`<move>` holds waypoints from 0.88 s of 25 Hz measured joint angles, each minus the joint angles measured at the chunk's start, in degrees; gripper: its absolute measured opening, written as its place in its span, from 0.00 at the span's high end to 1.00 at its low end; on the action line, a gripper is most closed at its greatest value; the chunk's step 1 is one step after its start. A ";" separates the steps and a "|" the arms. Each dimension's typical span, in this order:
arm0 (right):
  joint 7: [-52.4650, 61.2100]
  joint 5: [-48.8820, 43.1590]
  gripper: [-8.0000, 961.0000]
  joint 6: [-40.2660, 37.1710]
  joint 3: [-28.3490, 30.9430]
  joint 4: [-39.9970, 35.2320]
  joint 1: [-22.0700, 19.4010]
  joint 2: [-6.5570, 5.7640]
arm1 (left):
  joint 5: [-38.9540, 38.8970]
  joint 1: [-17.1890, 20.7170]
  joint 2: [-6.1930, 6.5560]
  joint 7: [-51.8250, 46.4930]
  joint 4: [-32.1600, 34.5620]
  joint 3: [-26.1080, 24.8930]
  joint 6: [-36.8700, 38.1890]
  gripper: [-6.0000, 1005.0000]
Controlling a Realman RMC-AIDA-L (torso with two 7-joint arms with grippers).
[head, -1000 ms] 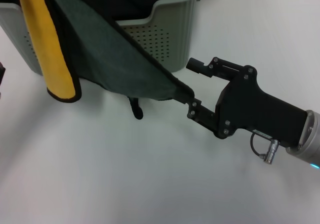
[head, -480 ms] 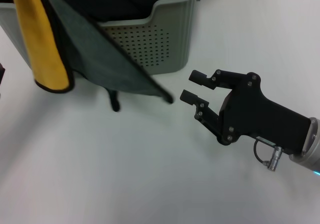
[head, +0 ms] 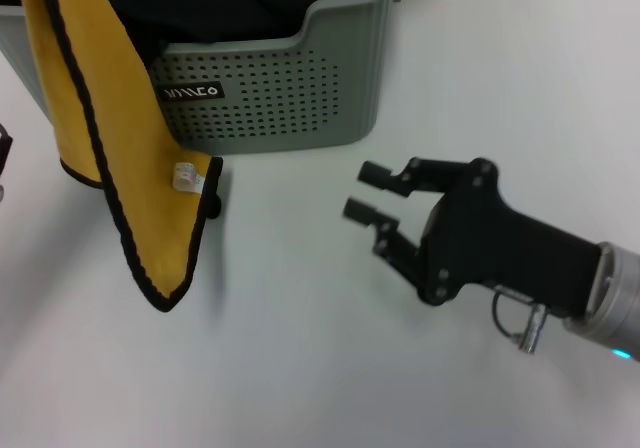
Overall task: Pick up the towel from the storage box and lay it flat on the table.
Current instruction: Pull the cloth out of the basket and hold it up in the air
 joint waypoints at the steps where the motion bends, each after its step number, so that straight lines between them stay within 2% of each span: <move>1: -0.12 0.00 0.76 0.08 -0.79 0.01 0.29 0.03 | -0.03 -0.06 -0.06 0.41 -0.13 -0.08 0.00 0.94; 5: -2.37 2.40 0.72 1.49 -4.38 0.09 1.04 0.14 | -1.63 -0.78 -0.24 3.12 -2.37 -0.11 -0.08 0.94; 10: -10.62 13.25 0.67 4.71 -12.18 -0.63 1.28 0.16 | -4.17 -2.76 -0.27 10.47 -8.12 -0.39 -0.33 0.94; 13: -16.66 19.62 0.55 7.41 -17.22 -2.16 1.36 0.15 | -5.81 -4.04 -0.31 14.52 -11.71 -0.40 -0.40 0.94; 16: -20.54 21.73 0.42 10.23 -20.64 -3.80 1.65 0.14 | -6.78 -4.93 -0.31 18.01 -14.32 -0.39 -0.42 0.94; 22: -25.66 24.30 0.34 10.97 -25.17 -6.22 1.18 0.15 | -7.22 -5.50 -0.30 20.99 -15.96 -0.38 -0.52 0.93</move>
